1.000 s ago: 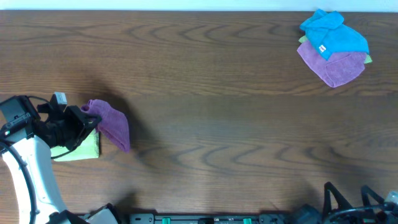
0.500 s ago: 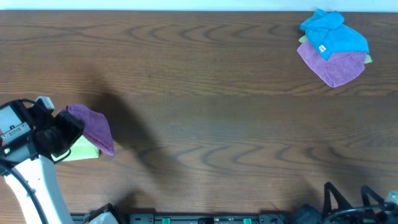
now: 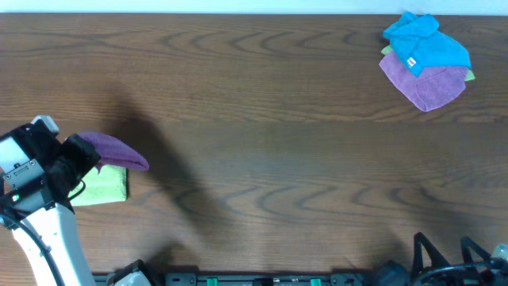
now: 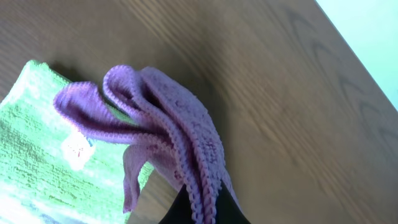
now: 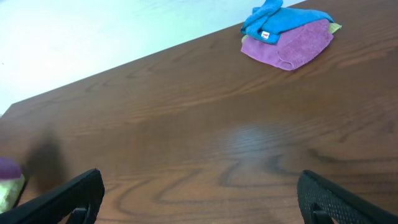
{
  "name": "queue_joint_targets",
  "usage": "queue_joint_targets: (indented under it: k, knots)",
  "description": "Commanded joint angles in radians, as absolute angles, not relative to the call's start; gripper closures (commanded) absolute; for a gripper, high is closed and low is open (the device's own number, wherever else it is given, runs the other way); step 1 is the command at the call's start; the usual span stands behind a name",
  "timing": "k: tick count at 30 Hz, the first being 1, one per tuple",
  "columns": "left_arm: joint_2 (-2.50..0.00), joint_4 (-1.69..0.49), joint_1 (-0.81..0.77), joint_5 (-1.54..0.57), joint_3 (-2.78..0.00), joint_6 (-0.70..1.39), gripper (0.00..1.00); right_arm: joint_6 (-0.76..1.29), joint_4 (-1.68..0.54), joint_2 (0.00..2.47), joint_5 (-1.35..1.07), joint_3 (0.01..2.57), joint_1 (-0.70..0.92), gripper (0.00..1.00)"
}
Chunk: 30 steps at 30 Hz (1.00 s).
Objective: Fold the cloth
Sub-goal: 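Lower the pink cloth onto the lime-green cloth with the left gripper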
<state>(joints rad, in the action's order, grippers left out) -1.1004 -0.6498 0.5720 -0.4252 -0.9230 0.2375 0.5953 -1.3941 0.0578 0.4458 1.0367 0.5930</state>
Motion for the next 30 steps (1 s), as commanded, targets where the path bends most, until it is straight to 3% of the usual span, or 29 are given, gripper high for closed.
queue_joint_targets:
  k: [1, 12, 30]
  knots:
    - [-1.094, -0.608, 0.567, -0.411, -0.921, 0.249, 0.95, 0.606, -1.395, 0.057, 0.457, 1.035, 0.587, 0.01]
    - [-1.093, -0.582, 0.567, -0.355, -0.900, 0.258, 0.94, 0.606, -1.395, 0.057, 0.457, 1.035, 0.587, 0.01]
    - [-1.029, -0.511, 0.589, -0.299, -0.627, 0.263, 0.94, 0.606, -1.395, 0.057, 0.457, 1.035, 0.587, 0.01]
